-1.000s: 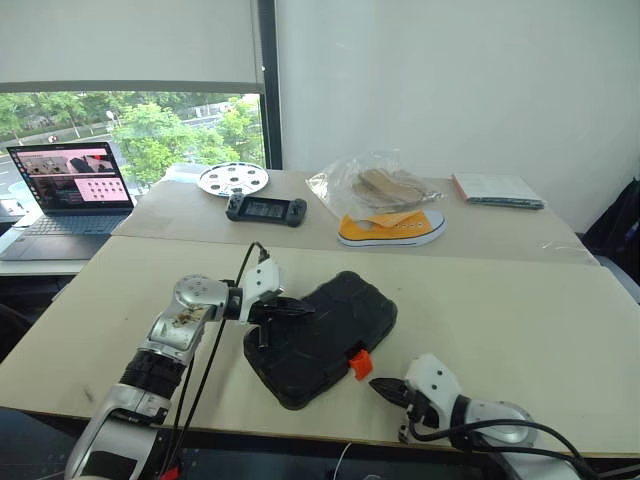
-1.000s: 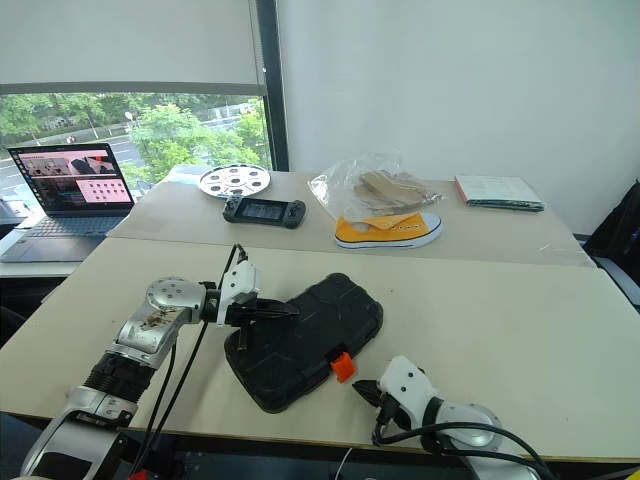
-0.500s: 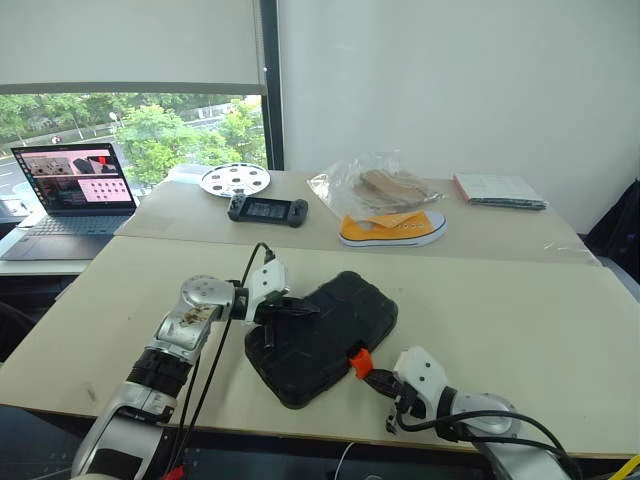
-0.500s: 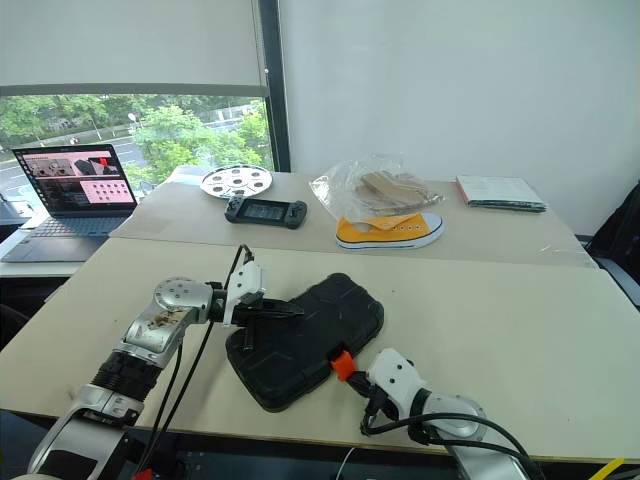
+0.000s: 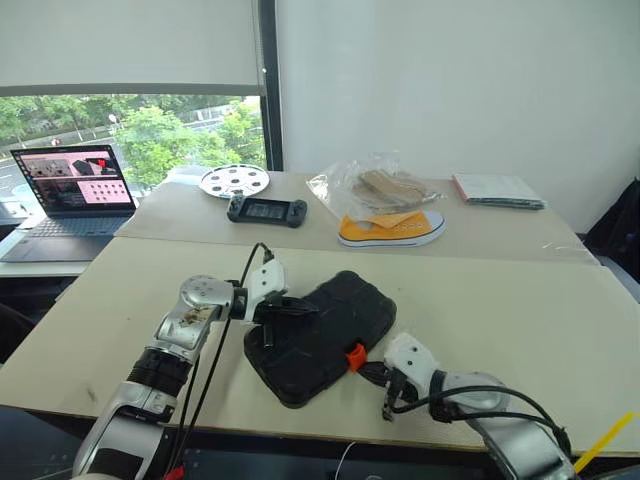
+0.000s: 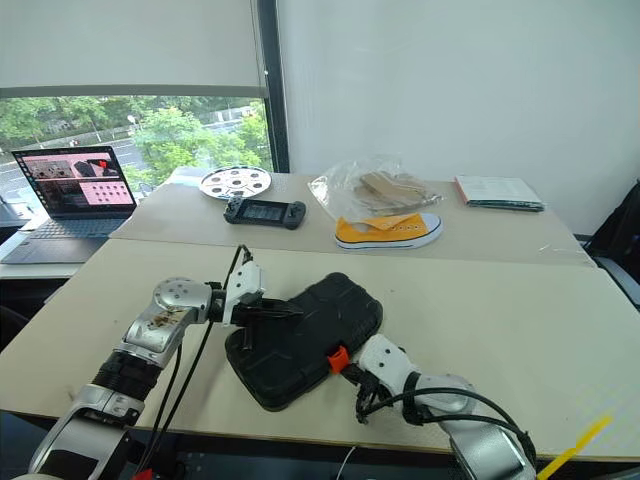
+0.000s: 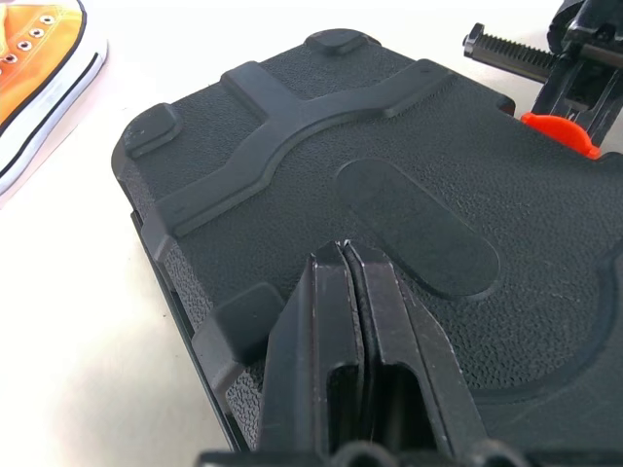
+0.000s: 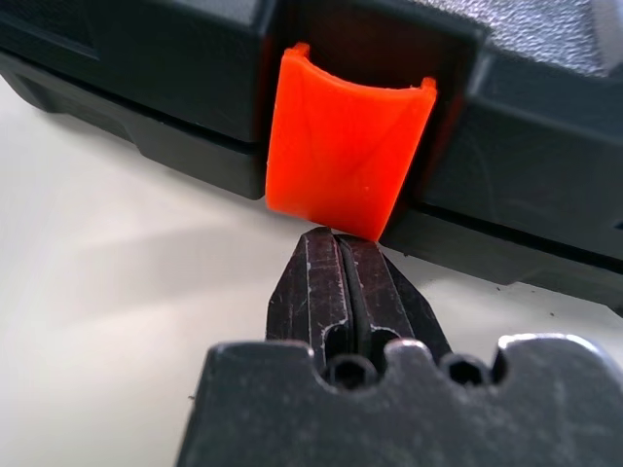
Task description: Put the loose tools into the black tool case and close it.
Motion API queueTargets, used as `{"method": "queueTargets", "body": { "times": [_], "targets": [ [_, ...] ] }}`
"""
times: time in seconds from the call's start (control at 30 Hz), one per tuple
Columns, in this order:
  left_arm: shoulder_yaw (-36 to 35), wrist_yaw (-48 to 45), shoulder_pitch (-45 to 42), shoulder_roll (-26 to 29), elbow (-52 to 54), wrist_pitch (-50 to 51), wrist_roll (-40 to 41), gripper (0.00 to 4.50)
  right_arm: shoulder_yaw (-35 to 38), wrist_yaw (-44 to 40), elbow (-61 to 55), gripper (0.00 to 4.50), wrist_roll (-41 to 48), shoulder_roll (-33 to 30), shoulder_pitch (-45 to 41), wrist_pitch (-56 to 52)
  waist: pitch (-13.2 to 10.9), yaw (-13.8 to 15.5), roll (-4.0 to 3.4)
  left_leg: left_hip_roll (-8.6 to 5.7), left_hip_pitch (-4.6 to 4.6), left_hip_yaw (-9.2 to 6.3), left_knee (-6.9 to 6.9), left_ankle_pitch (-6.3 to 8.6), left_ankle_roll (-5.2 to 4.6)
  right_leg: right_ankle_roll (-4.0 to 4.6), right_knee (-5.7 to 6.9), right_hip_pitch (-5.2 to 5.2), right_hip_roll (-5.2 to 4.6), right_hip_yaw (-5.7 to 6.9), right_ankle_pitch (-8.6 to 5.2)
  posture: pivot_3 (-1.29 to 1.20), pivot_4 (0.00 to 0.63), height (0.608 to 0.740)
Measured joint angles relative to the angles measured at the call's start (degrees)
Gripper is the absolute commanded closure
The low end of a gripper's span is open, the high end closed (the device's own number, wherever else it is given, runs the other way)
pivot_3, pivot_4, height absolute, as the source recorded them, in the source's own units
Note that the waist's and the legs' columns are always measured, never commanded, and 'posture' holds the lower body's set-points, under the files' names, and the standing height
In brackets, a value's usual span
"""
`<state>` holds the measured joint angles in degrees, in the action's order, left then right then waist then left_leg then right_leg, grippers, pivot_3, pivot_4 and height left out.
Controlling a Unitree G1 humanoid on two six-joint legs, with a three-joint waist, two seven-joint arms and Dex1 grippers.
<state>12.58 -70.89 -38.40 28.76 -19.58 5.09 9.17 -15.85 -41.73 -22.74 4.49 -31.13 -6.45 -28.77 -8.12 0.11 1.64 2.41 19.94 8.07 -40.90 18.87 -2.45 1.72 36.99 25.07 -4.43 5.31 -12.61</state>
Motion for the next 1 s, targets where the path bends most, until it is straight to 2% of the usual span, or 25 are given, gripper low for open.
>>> {"method": "queueTargets", "body": {
  "times": [0.2, 0.4, 0.57, 0.87, 1.0],
  "targets": [
    [0.2, 0.0, 0.0, -0.5, -0.4, -0.6, -0.2, 4.42, -0.8, -1.0, -0.9, 4.48, -0.3, -2.4, -1.1, -1.6, 0.1, 0.1, -0.12, 0.01, 0.0, 0.01, 0.0, 0.03, -0.06, 0.0, -0.01, -0.01, -0.01, 0.0, 0.0, 0.0, 0.15, 0.74],
    [0.4, -0.2, -0.1, -0.9, -0.4, -1.1, -0.4, 4.42, 4.3, -3.4, -7.5, 4.48, 3.5, -6.7, 6.2, -1.7, 0.2, 0.5, -0.28, 0.03, 0.05, 0.01, 0.02, 0.06, -0.09, -0.02, -0.13, -0.02, 0.0, 0.03, -0.01, 0.0, 0.15, 0.74],
    [0.3, -0.1, -0.1, -0.7, -0.8, -1.2, -0.6, 4.42, 6.7, -3.6, -9.7, 4.48, 5.5, -7.2, 9.7, -1.5, 0.2, 0.5, -0.28, 0.03, 0.0, 0.0, 0.02, 0.08, -0.14, -0.04, -0.13, -0.04, 0.0, 0.02, -0.02, 0.0, 0.15, 0.74],
    [0.3, -0.1, -0.2, -0.9, -1.1, -1.4, -0.6, 4.42, 7.1, -1.7, -9.2, 4.48, 5.7, -4.8, 6.5, 0.7, 0.3, 0.5, -0.31, 0.04, 0.01, -0.01, 0.03, 0.09, -0.15, -0.04, -0.14, -0.04, 0.01, 0.03, -0.02, 0.0, 0.15, 0.74],
    [0.3, -0.2, -0.2, -0.8, -1.2, -1.4, -0.6, 4.42, 5.0, -1.8, -6.7, 4.48, 5.1, -4.0, 4.2, 1.4, 0.3, 0.5, -0.31, 0.04, 0.01, -0.01, 0.04, 0.09, -0.16, -0.04, -0.14, -0.03, 0.01, 0.03, -0.02, 0.0, 0.15, 0.74]
  ]
}}
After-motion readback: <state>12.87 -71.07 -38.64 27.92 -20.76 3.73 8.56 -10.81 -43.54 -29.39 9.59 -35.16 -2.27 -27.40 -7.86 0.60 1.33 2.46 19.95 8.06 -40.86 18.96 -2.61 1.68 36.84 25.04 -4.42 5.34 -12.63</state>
